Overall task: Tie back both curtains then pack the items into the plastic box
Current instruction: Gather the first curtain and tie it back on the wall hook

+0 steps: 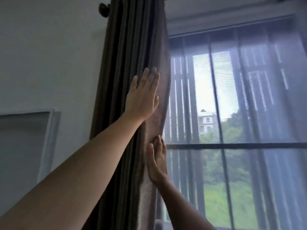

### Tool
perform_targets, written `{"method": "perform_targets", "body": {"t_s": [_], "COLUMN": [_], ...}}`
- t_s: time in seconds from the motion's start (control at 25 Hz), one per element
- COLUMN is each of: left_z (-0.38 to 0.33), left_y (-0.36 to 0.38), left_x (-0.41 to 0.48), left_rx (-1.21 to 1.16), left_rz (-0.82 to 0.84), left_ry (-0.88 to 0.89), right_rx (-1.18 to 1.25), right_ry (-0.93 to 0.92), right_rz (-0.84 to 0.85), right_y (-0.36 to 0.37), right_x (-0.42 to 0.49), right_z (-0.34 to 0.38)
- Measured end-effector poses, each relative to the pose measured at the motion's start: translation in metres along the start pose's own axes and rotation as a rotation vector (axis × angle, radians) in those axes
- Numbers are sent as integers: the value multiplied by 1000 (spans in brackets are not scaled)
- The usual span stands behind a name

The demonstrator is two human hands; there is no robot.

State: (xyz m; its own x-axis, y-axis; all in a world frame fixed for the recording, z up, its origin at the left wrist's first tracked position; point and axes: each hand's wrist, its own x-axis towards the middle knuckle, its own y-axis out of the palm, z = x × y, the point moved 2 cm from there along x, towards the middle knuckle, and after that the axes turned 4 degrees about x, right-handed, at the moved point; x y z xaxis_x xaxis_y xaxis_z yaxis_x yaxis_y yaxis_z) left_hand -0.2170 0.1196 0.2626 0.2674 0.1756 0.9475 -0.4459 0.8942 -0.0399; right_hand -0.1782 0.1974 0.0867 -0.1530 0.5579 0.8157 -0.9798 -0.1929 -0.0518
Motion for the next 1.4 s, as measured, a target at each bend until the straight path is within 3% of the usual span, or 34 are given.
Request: {"method": "perform_targets", "body": {"t_s": [0.28, 0.56, 0.72, 1.04, 1.4], "left_z": [-163, -347, -430, -549, -653], "left_y": [-58, -106, -122, -116, -72], "left_x": [43, 59, 72, 116, 161], "left_rx": [-281, -630, -758, -1153, -1436], "left_rz": [12, 19, 44, 56, 97], "left_ry": [-90, -70, -38, -18, -23], "right_rx": [-322, -754, -1067, -1356, -1384], "right_ry": [-21, 18, 49, 190, 256], "right_rz": [-116, -222, -300, -576, -750], "right_y": [-214, -437, -525, -626, -681], "right_x": [-21, -92, -121, -117, -90], "right_z": [17, 34, 39, 9, -44]}}
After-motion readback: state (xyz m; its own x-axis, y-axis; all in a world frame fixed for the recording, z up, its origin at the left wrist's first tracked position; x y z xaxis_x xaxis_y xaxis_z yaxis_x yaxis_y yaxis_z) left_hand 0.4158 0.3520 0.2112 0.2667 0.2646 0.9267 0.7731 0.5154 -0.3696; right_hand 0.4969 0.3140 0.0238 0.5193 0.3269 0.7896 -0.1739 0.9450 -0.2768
